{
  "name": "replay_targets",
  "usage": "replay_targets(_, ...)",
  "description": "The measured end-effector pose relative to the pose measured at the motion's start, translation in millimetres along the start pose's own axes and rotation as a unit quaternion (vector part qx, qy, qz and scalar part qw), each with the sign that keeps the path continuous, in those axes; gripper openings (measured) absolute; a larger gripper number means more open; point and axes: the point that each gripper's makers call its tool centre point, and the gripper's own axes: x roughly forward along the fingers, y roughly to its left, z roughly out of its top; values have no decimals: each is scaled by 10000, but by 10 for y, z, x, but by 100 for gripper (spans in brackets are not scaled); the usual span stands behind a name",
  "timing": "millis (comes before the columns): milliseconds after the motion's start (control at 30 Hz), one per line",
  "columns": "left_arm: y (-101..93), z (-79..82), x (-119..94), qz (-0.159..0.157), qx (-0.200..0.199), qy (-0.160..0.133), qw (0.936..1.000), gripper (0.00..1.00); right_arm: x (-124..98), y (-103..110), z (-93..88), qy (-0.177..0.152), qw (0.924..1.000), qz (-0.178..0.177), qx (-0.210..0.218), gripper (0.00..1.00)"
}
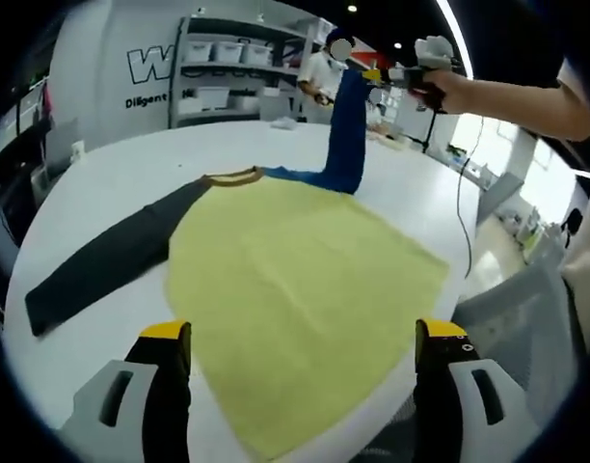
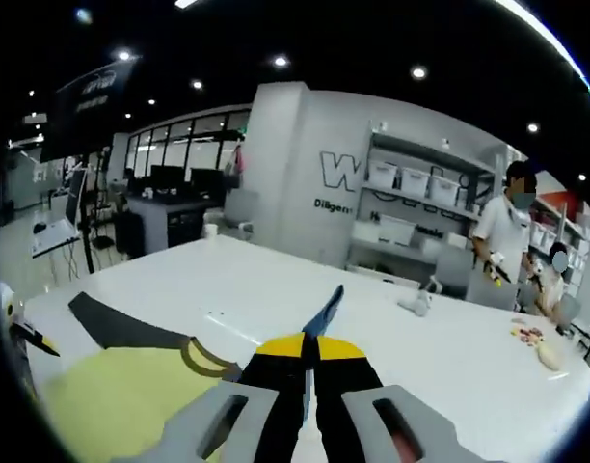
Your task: Fold the garment on the visible template until the final outline fits inside the template.
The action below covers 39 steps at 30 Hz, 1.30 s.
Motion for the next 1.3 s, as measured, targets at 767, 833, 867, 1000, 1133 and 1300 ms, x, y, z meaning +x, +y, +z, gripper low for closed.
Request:
replay_targets(767,-2,-98,-182,92,-63,12,9999,97,789,2085,-667,728,9853,1471,-482,0)
replay_targets(833,-7,-94,-190,88,-68,23,9999,97,826,2209,-781,853,9833,1522,-512,0)
replay_targets(867,-8,-95,-193,87,-69,32,9999,97,837,2265,-820,897,9824,1559,-515,0)
replay_targets(1000,6,-105,-207,97,-62,75,9999,97,884,2455,-968,1045,9784,1701,-544,0)
replay_targets(1133,16,-108,-212,123,-88,100,9998,97,919,2587,-1089,1180,9745,1817,-579,0)
replay_targets(1300,23,-120,-193,140,-122,113,9998,96,916,2798,-1192,1275,9690,2015,-654,0)
